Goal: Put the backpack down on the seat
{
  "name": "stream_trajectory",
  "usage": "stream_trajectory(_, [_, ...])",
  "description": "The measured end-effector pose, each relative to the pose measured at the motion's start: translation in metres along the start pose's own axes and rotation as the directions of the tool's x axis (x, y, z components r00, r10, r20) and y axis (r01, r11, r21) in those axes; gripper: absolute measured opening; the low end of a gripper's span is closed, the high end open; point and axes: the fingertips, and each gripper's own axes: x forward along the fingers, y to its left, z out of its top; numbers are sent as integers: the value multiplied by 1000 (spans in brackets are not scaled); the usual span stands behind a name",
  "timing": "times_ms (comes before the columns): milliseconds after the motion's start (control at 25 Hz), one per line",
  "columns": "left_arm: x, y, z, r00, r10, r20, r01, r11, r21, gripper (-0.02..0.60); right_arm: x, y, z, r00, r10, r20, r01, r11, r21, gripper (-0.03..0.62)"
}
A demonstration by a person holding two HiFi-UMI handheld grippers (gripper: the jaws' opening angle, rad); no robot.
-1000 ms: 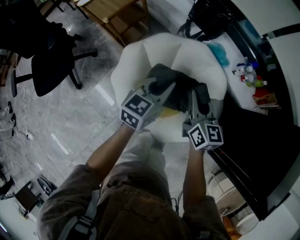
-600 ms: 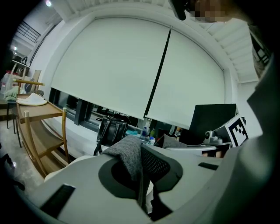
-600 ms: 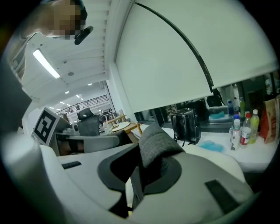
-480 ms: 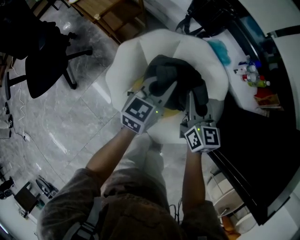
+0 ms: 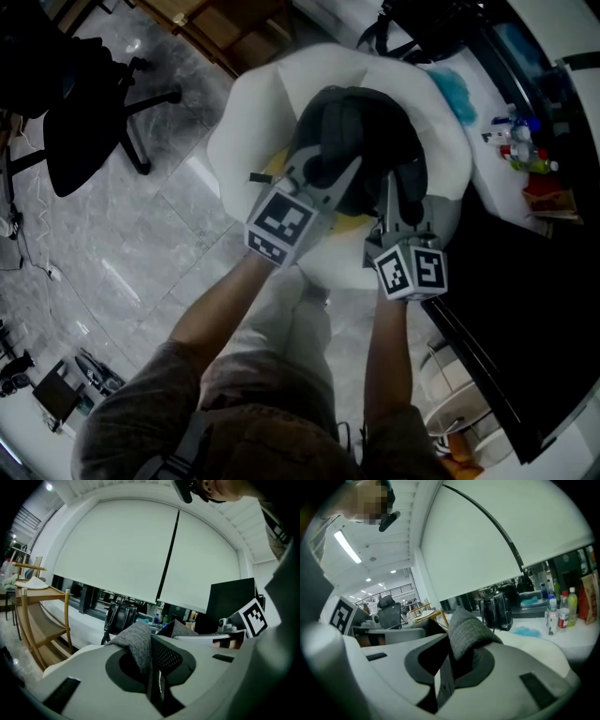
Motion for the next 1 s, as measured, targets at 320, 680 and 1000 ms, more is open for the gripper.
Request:
stream_trajectory(320, [23, 12, -29, 1000, 0, 7, 0, 999, 43, 34, 19, -12, -37, 1000, 4, 4, -4, 1000, -10, 35])
stream_trajectory(680, [46, 24, -59, 1000, 6, 31, -8, 998, 69, 35, 45, -29, -56, 999, 18, 29, -16, 999, -39, 35])
stream_trajectory(1000, [54, 28, -78, 1000, 12, 27, -14, 996, 85, 40, 52, -35, -75, 1000, 24, 15, -24, 999, -47, 38])
